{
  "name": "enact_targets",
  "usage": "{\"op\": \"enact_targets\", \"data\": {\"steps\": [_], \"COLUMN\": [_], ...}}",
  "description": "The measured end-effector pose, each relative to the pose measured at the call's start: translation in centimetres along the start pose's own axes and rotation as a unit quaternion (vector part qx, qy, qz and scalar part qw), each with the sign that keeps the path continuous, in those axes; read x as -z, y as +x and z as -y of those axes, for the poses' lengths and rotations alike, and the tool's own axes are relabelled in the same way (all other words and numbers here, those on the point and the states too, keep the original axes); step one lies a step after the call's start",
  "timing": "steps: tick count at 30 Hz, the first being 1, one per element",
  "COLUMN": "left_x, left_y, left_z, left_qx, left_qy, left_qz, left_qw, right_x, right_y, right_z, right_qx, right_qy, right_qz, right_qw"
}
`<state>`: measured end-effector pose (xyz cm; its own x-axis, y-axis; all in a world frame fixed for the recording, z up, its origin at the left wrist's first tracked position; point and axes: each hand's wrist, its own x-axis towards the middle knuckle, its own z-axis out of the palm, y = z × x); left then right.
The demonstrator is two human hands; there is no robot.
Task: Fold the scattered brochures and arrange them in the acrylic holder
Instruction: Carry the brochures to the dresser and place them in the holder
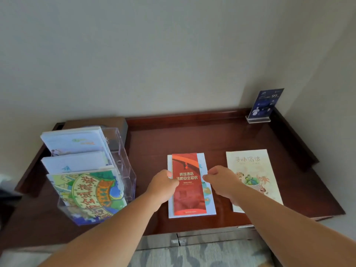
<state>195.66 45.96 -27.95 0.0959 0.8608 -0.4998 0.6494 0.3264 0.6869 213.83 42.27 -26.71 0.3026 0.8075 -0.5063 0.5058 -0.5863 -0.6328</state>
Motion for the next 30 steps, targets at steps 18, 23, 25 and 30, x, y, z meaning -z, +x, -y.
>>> {"op": "enact_targets", "data": {"steps": [18, 23, 25, 30], "left_x": [-1.9, 1.2, 2.7, 5.8], "left_y": [1.0, -0.7, -1.3, -2.8], "left_z": [-0.9, -2.7, -3.0, -3.4], "left_qx": [0.072, 0.002, -0.025, -0.088], "left_qy": [-0.135, -0.138, -0.137, -0.118], "left_qz": [0.007, 0.002, -0.005, -0.050], "left_qw": [0.988, 0.990, 0.990, 0.988], "right_x": [-2.1, -1.0, -0.4, 0.6], "right_y": [2.3, 1.9, 1.3, -2.0], "right_z": [-0.8, 1.8, 2.9, 5.8], "right_qx": [-0.105, -0.016, 0.006, 0.079], "right_qy": [0.195, 0.212, 0.220, 0.211], "right_qz": [0.083, 0.005, -0.006, -0.043], "right_qw": [0.972, 0.977, 0.975, 0.973]}}
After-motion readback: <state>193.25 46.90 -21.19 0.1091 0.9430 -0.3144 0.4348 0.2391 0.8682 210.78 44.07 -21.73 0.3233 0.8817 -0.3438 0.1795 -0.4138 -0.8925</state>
